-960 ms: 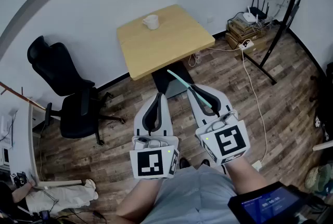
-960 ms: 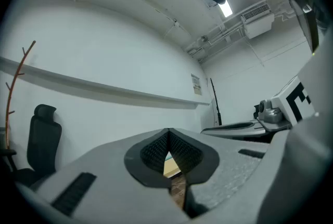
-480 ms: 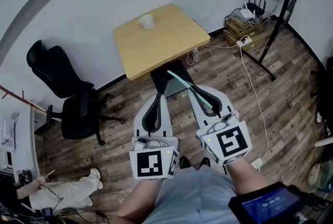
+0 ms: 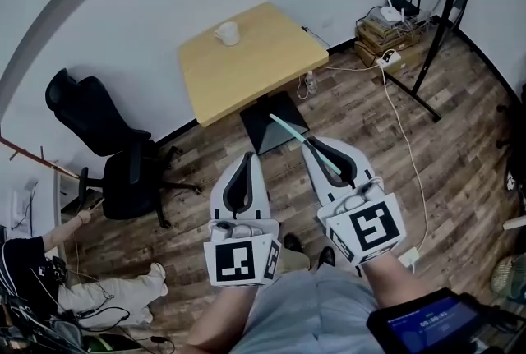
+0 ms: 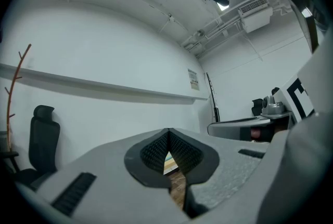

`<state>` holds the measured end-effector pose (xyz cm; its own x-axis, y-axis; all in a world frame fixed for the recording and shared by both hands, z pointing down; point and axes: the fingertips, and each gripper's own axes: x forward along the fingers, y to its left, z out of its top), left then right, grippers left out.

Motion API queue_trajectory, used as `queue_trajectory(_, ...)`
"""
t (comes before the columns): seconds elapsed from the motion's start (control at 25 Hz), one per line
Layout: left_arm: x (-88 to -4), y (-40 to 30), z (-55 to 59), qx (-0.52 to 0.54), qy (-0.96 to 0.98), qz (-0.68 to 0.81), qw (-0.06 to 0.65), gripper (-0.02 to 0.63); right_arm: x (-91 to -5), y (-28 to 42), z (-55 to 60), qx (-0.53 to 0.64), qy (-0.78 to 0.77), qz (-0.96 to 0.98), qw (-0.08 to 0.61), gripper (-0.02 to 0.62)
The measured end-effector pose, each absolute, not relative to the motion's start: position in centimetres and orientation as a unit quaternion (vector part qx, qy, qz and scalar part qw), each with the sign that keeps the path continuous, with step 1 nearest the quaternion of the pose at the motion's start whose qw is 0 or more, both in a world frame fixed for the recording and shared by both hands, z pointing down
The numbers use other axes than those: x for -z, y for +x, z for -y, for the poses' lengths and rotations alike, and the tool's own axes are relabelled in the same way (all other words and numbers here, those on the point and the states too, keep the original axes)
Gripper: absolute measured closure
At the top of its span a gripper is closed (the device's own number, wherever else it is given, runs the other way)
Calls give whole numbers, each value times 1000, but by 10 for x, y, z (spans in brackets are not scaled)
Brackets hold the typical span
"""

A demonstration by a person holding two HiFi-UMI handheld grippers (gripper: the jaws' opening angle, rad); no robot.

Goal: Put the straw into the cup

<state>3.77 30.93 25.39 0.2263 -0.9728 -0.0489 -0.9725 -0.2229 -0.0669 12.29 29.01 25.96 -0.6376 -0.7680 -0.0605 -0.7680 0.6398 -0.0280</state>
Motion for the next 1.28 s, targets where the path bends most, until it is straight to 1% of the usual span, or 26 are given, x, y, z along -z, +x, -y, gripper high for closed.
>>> queue_trajectory(0.28,-269,36,-273,6,-786,-618,30,609,-273,121,-256,13,-430,-902,28,571)
queue_trajectory(0.6,-278,5,-183,-5,-788,-616,15,609,-283,87,-173,15,-425,-905,12,571)
queue_trajectory(0.92,-259,-38,-109,-24,-788,-614,30,609,-264,43,-95,-5,-428,-904,17,571)
queue_trajectory(1.28,-246,-72,-51,-41,-796,-601,47,609,-245,4,-40,-32,-432,-901,30,572)
